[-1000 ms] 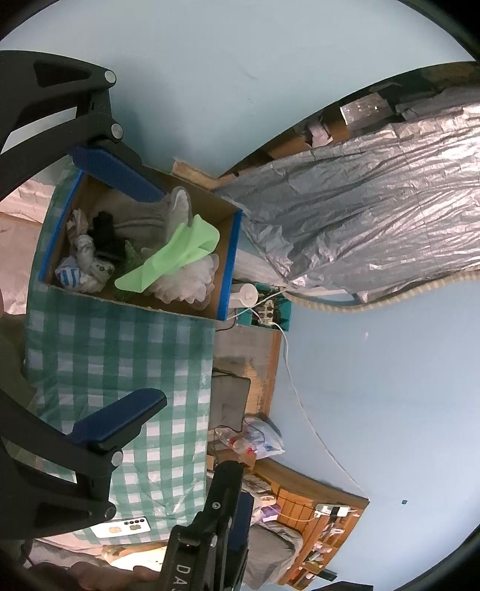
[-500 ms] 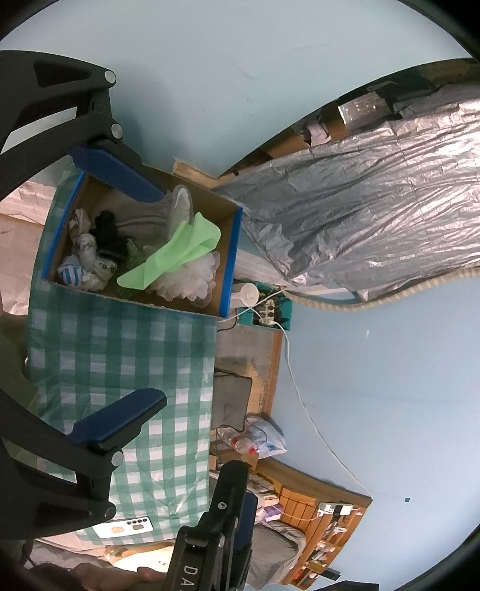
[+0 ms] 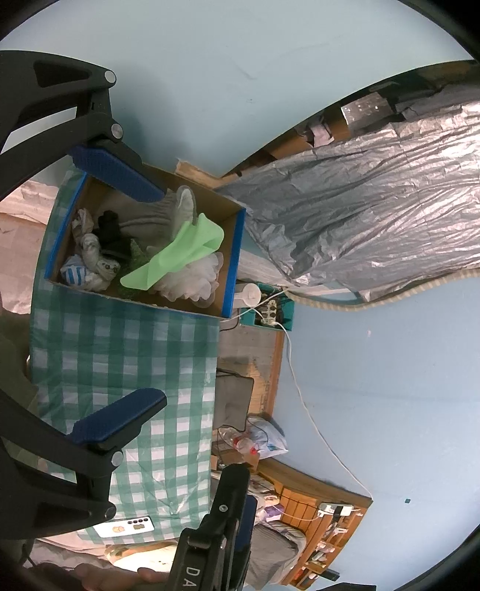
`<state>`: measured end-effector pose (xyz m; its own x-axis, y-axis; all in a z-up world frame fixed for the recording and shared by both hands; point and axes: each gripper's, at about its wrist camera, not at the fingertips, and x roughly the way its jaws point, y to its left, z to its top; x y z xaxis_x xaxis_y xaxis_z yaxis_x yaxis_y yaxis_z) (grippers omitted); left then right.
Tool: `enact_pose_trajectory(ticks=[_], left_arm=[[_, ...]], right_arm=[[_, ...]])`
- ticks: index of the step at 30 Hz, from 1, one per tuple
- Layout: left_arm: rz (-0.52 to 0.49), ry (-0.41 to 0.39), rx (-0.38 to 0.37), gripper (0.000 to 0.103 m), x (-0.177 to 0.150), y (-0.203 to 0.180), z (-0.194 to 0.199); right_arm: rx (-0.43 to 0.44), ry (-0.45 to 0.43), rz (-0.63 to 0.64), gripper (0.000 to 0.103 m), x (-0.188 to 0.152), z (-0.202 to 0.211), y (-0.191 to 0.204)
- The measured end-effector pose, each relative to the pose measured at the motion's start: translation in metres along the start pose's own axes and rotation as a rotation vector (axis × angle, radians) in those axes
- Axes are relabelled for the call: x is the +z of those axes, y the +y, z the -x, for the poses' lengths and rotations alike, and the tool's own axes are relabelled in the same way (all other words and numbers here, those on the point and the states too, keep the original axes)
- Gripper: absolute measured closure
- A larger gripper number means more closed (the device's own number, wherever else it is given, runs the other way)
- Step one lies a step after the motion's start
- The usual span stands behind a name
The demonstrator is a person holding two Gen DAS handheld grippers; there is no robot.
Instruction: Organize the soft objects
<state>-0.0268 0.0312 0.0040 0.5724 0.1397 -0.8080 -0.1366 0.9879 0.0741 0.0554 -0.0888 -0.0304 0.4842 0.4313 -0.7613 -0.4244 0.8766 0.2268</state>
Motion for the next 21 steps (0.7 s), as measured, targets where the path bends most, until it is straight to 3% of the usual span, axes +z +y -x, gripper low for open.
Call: enact_pose_trajectory(ticks=[21], left_arm=[[-0.011,0.015,0.0,0.001,-0.0022,0.0023,-0.0003]], right_arm=[[0.002,0.001,0.0,0.037,-0.0009,0.0001,-0.0001]])
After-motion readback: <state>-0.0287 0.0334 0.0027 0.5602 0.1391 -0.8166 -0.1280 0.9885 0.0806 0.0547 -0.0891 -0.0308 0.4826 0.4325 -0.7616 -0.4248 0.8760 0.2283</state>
